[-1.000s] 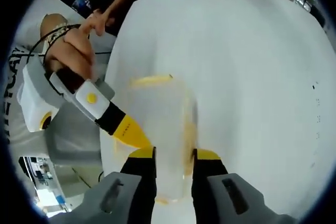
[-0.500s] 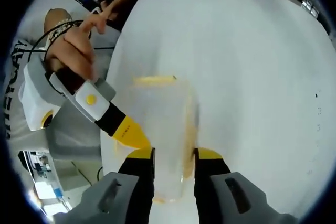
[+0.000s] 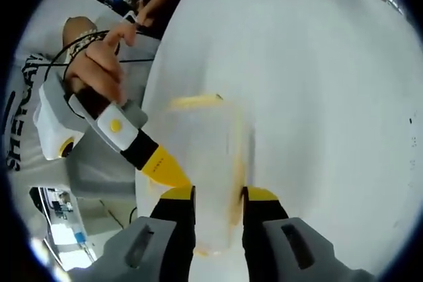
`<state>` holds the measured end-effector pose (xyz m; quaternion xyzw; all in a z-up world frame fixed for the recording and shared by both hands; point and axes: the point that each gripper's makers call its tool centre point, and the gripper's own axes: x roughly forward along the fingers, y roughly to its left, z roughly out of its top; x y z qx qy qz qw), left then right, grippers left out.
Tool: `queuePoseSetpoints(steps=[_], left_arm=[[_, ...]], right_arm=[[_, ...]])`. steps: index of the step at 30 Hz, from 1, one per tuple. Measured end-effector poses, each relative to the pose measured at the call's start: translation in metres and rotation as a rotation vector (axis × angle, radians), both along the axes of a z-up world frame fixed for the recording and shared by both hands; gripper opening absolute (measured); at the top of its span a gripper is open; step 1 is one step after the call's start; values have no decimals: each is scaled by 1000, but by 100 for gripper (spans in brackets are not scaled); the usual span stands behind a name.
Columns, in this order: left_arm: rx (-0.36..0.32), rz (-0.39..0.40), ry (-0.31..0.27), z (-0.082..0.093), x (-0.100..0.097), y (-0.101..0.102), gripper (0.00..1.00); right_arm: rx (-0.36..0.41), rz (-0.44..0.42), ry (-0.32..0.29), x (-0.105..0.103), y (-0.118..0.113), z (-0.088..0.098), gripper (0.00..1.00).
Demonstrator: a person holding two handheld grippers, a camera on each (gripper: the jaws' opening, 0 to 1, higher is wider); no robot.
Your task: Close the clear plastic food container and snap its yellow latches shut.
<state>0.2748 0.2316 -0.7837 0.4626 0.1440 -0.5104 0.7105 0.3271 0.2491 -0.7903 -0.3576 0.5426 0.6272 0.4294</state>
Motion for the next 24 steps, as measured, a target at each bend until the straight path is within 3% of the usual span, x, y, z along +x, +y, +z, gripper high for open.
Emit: queuePoseSetpoints(steps=[6, 11, 13, 15, 17, 20, 24], left_arm=[[2, -14, -4, 1, 0, 0, 39], [30, -82, -16, 1, -1, 4, 43], [-26, -46, 88, 0, -8, 2, 50], [-65, 8, 176, 0, -12, 1, 64], [-19, 105, 198, -7, -5, 16, 80], [-31, 111, 200, -3, -1, 26, 80], [-71, 151, 274, 5, 1, 40, 84]], right_arm=[[16, -21, -68, 3, 2, 5, 24], [50, -47, -120, -1, 4, 11, 25], [64, -42, -152, 3, 6, 12, 26], [64, -52, -193, 7, 4, 14, 30], [39, -57, -192, 3, -4, 15, 38], [31, -64, -207, 0, -16, 18, 47], [69, -106, -245, 1, -22, 26, 49]])
